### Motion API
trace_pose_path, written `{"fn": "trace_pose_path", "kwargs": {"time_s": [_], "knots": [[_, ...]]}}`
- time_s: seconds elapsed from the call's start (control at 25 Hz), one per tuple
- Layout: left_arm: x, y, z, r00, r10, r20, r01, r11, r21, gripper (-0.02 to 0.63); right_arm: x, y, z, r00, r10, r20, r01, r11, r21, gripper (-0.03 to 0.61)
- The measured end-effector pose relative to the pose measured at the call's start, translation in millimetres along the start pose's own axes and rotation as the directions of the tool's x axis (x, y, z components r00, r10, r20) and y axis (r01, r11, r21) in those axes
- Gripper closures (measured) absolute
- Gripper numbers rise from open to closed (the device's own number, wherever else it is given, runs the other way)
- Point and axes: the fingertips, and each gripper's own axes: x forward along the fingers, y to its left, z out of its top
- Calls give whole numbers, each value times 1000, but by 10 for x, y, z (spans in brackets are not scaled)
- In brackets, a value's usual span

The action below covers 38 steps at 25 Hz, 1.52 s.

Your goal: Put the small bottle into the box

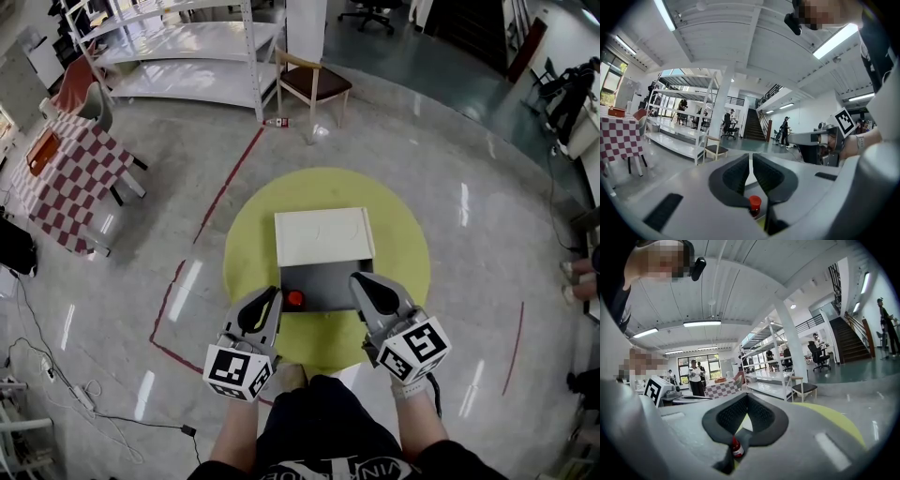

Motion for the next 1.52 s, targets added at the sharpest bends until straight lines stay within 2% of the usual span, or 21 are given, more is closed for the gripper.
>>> {"fn": "trace_pose_path", "kwargs": {"time_s": [1.16,1.52], "knots": [[-8,-163,621,997,-29,78,26,999,35,584,-205,20,568,995,4,96,-2,1000,-27,572],[-49,-279,715,991,-73,112,69,997,35,584,-262,47,608,993,5,115,-3,1000,-18,572]]}}
